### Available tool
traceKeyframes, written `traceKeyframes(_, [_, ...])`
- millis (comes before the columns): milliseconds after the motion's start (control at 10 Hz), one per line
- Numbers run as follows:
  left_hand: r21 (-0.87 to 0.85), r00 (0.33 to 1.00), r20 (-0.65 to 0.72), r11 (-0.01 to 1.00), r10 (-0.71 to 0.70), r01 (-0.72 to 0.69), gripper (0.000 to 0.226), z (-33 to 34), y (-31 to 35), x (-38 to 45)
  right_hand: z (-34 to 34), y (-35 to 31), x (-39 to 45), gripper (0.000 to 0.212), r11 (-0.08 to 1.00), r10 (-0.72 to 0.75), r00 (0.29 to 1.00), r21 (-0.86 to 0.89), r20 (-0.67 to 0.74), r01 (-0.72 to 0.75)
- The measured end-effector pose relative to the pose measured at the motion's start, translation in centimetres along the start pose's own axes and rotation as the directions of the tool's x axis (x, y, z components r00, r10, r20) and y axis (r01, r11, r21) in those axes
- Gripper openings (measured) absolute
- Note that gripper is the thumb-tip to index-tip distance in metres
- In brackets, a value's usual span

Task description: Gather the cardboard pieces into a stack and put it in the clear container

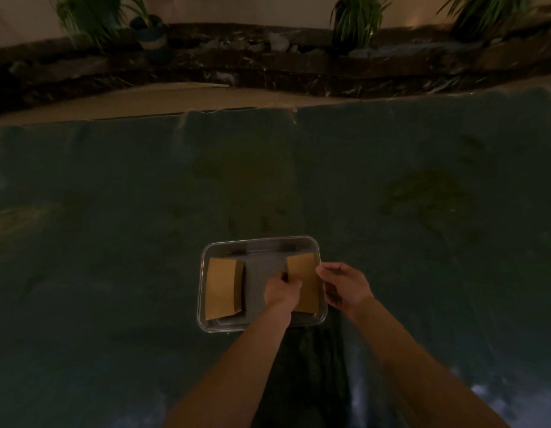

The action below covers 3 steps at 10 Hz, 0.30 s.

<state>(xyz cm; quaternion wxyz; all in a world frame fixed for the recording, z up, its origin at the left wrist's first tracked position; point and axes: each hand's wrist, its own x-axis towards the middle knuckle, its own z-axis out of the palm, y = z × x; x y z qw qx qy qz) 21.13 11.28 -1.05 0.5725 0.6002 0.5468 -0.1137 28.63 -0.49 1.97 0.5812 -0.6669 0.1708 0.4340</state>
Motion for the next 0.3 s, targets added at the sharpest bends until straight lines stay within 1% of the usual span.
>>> traceKeyframes(100, [-0.019,0.999,0.023,0.999,-0.033,0.034,0.019,-0.8,0.8,-1.1,0.3,-0.4,-1.3,0.016,0.998,-0.030,0.999,-0.050,-0.031,0.029])
traceKeyframes(200, [-0.011,1.000,0.013,1.000,-0.014,0.014,0.019,-1.4,0.9,-1.9,0.6,-0.4,-2.4,0.016,0.996,-0.073,0.997,-0.058,-0.039,0.071])
traceKeyframes(300, [0.009,0.987,-0.075,0.990,0.139,-0.139,0.009,-2.5,0.7,-3.1,0.4,-0.7,-3.9,0.015,0.970,-0.201,0.975,-0.154,-0.096,0.185])
